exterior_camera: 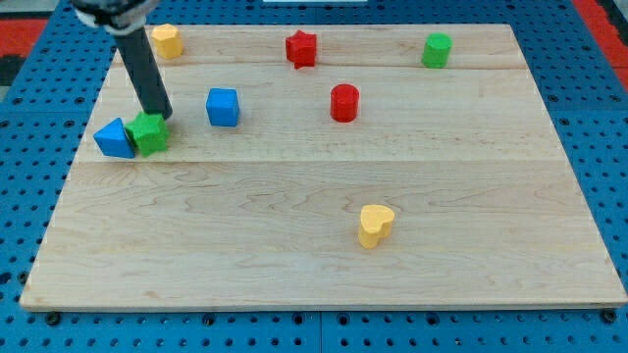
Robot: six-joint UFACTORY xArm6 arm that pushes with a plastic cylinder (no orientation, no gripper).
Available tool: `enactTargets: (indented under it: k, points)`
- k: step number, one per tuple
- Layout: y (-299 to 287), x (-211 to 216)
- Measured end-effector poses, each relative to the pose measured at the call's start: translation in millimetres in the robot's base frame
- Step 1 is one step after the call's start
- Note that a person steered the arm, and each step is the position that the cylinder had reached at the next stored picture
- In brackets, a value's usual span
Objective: Push the red circle diagonal to the bottom
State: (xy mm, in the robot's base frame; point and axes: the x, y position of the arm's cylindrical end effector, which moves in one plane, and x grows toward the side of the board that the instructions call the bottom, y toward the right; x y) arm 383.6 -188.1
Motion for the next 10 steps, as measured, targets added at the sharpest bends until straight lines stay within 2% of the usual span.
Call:
enactTargets:
  k: [2, 6, 7, 8, 9, 10]
  points:
    - [10.0, -39.1]
    - [9.6, -38.2]
    - [-13.1, -61.4]
    - [5.0, -101.6]
    - [55.3, -97.2]
    - [166.4, -74.5]
